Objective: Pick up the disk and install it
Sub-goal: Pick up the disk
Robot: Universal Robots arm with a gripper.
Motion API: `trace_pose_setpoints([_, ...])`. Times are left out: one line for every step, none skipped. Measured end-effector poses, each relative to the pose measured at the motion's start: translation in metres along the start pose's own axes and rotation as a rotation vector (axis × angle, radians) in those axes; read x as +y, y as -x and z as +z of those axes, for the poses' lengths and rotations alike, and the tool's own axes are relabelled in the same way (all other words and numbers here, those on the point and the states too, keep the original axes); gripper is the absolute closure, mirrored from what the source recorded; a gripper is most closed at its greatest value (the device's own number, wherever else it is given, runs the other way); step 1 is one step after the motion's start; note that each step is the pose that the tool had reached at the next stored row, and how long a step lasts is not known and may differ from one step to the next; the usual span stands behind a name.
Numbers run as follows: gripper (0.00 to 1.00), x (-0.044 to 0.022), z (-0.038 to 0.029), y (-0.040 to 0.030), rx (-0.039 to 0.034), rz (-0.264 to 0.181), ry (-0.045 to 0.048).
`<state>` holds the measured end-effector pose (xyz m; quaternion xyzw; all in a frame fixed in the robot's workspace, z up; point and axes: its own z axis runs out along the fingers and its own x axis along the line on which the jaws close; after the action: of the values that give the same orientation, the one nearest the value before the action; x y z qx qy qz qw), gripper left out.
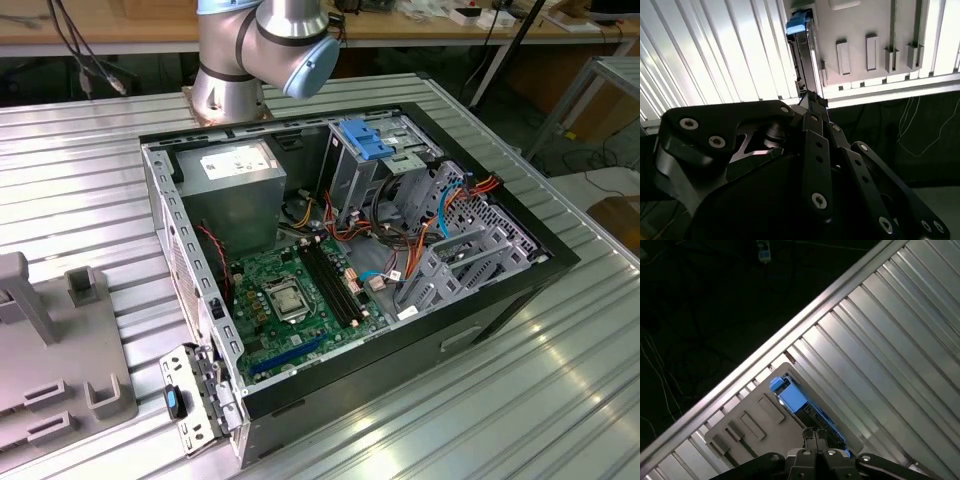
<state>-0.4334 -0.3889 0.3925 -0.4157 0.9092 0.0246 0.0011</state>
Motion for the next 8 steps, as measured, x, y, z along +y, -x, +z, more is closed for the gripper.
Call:
trace_pose_setpoints([0.89, 0.0000, 0.0000, 0.0000, 0.0020, -0.043, 0.0008])
trace_pose_setpoints([0.89, 0.0000, 0.0000, 0.0000, 0.0032, -0.066, 0.0014])
trace_pose_setpoints([0.89, 0.0000, 0.0001, 0.0000, 0.0049, -0.105, 0.0021])
trace_pose_setpoints([0.89, 0.0000, 0.0001, 0.0000, 0.0057, -0.123, 0.0025])
trace_pose_setpoints([0.89, 0.0000, 0.0001, 0.0000, 0.0071, -0.151, 0.0030])
trace_pose_setpoints([0.89, 0.0000, 0.0002, 0.0000, 0.0091, -0.194, 0.0039])
trace_pose_setpoints([0.89, -0.0001, 0.0002, 0.0000, 0.0102, -0.217, 0.0043])
trace_pose_setpoints([0.89, -0.0001, 0.0003, 0.0000, 0.0110, -0.234, 0.0046])
